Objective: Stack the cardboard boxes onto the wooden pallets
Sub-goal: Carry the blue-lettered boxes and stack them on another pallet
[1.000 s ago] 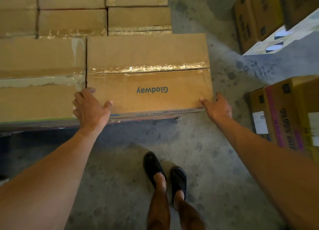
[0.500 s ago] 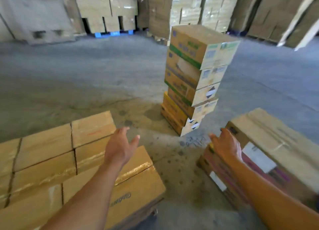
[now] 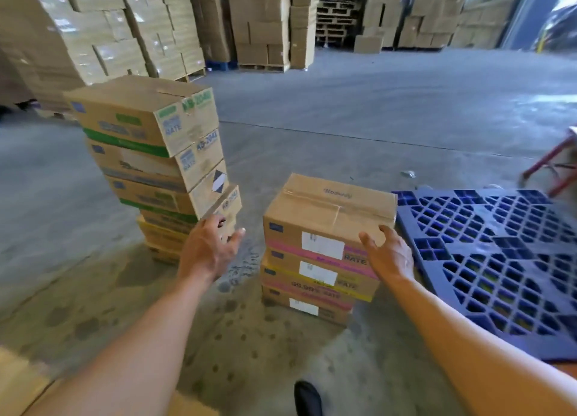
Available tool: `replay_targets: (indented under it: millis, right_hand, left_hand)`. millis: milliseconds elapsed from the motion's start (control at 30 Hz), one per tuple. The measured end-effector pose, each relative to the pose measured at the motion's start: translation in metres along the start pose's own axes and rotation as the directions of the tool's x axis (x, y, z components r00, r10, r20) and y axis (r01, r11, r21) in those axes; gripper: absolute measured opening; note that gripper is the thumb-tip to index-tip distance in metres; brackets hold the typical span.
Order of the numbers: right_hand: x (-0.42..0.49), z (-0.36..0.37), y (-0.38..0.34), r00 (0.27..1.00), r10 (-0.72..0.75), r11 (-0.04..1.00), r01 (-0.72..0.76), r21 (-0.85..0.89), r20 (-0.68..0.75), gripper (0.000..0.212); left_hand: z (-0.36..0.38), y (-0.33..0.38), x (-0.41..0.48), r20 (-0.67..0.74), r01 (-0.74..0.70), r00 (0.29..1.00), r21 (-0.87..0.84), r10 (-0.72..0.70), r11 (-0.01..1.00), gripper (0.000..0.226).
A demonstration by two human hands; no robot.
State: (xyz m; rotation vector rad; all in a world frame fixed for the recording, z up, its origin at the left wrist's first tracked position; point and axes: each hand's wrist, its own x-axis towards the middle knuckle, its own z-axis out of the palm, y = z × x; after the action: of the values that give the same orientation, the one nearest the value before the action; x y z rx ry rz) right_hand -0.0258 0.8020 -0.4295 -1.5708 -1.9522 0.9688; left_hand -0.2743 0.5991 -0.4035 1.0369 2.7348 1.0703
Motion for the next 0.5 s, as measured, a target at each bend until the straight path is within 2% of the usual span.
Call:
replay_targets:
  millis: [200, 300, 400, 500]
  right_hand:
    - [0.073, 0.015, 0.063, 0.979, 0.194, 0.981, -0.194, 0.002, -0.062, 0.071]
    - [0.113, 0.034, 0.089, 0.953, 0.296, 0.955, -0.296, 0.012, -0.072, 0.081]
    - [0.15, 0.056, 0.114, 0.918, 0.393, 0.919, -0.39, 0.054, -0.055, 0.09]
    - [0.181, 0.078, 0.133, 0.888, 0.46, 0.881, -0.456, 0.123, -0.005, 0.104]
  left_hand:
    - [0.107, 0.011, 0.067, 0.155, -0.036, 0.987, -0.03, 0.04, 0.999, 0.06]
    - [0.156, 0.008, 0.108, 0.214, 0.022, 0.977, -0.04, -0.013, 0.999, 0.069]
    - [0.201, -0.004, 0.149, 0.272, 0.093, 0.959, -0.047, -0.077, 0.995, 0.085]
    - [0.239, -0.022, 0.184, 0.271, 0.168, 0.952, -0.061, -0.146, 0.984, 0.108]
